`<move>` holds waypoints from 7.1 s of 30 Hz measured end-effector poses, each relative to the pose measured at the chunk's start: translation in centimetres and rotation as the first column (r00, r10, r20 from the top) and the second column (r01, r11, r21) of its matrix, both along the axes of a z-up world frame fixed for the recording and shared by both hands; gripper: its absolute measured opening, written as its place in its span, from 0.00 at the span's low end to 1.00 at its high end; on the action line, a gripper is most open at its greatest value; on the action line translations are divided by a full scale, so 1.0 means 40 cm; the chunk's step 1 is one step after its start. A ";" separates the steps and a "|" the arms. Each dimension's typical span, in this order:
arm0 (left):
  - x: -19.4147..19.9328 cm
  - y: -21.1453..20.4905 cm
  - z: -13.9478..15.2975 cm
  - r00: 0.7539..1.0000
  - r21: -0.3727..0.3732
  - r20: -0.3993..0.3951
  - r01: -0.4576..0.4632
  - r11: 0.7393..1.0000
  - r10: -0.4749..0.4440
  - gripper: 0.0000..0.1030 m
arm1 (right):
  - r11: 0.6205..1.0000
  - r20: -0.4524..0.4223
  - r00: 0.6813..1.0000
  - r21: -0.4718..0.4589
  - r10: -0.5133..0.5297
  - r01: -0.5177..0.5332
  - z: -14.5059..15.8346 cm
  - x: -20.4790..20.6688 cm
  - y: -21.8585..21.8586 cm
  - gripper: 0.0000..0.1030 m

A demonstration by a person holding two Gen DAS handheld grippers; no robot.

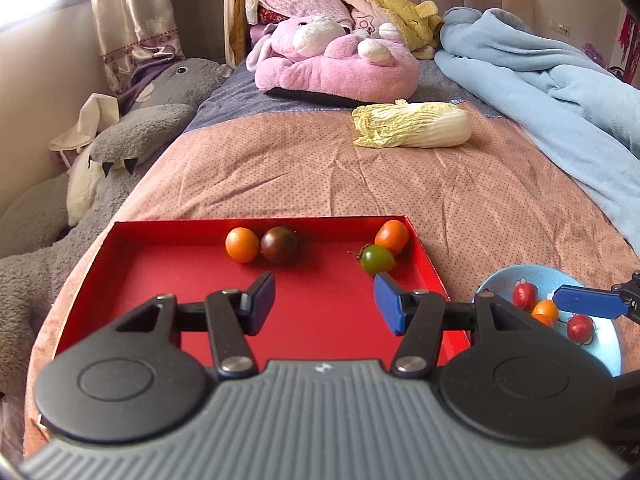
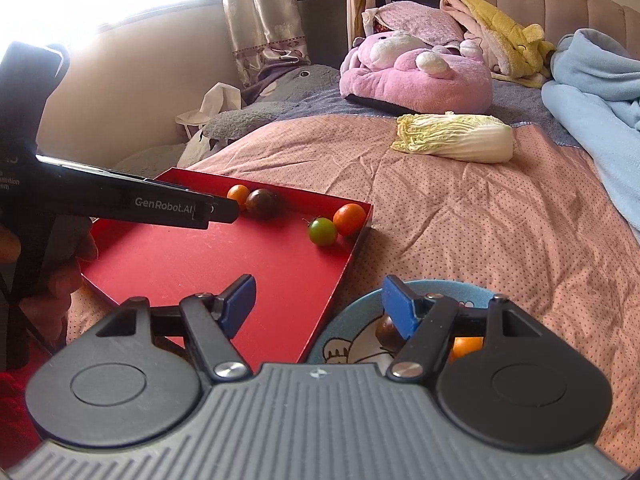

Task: Organize fruits
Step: 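Move both open grippers back over the red tray, then grasp a green tomato with the right gripper while the left grasps an orange tomato, then carry the green tomato over the blue plate with the right gripper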

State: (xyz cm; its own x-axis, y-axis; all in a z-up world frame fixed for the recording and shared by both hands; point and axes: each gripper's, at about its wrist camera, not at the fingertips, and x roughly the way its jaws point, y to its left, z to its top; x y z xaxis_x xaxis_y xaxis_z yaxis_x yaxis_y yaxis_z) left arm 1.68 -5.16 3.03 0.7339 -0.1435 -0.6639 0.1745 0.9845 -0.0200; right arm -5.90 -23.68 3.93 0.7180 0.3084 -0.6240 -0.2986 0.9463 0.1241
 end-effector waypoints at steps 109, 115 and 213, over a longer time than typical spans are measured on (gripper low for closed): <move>0.306 0.164 -0.161 0.970 -0.121 -0.206 -0.155 0.980 0.128 0.37 | 0.984 -0.160 0.986 -0.156 0.055 -0.081 -0.207 0.468 0.217 0.34; 0.302 0.171 -0.158 0.968 -0.128 -0.202 -0.174 0.976 0.146 0.37 | 0.986 -0.159 0.985 -0.141 0.070 -0.093 -0.197 0.444 0.221 0.34; -0.068 0.055 -0.072 0.978 -0.063 -0.075 -0.198 0.978 0.193 0.37 | 0.998 -0.080 0.997 -0.051 0.021 -0.025 -0.021 -0.023 0.009 0.34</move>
